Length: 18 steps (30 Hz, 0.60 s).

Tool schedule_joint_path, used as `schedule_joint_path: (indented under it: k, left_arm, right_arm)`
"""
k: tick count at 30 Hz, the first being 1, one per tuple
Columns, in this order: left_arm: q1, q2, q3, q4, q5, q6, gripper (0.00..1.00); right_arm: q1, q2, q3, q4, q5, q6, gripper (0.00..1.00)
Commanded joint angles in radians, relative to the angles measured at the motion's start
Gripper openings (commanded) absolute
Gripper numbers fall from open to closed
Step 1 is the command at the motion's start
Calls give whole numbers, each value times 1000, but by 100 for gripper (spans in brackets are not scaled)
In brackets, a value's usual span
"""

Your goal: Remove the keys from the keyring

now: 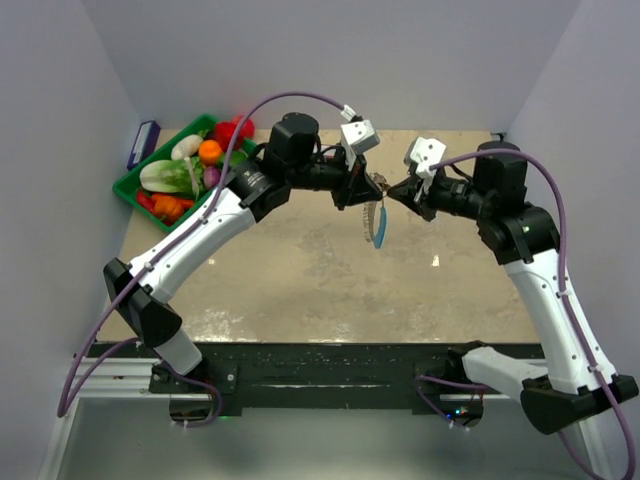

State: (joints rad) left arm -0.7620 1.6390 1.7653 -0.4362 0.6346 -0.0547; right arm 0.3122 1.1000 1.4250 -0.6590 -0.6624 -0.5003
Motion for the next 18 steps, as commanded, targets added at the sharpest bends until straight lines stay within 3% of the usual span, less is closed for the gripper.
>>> schedule_joint_path:
  k: [1, 13, 18]
  left_arm:
    - [-25, -1, 37, -1, -44, 23, 0]
    - [-36, 5, 45, -7, -75, 36, 0]
    - [-42, 10, 46, -18, -81, 50, 0]
  right_arm:
    - [42, -12, 42, 41, 20, -29, 8]
    - [79, 18, 63, -13, 107, -56, 15]
    - [88, 21, 58, -11, 119, -49, 10]
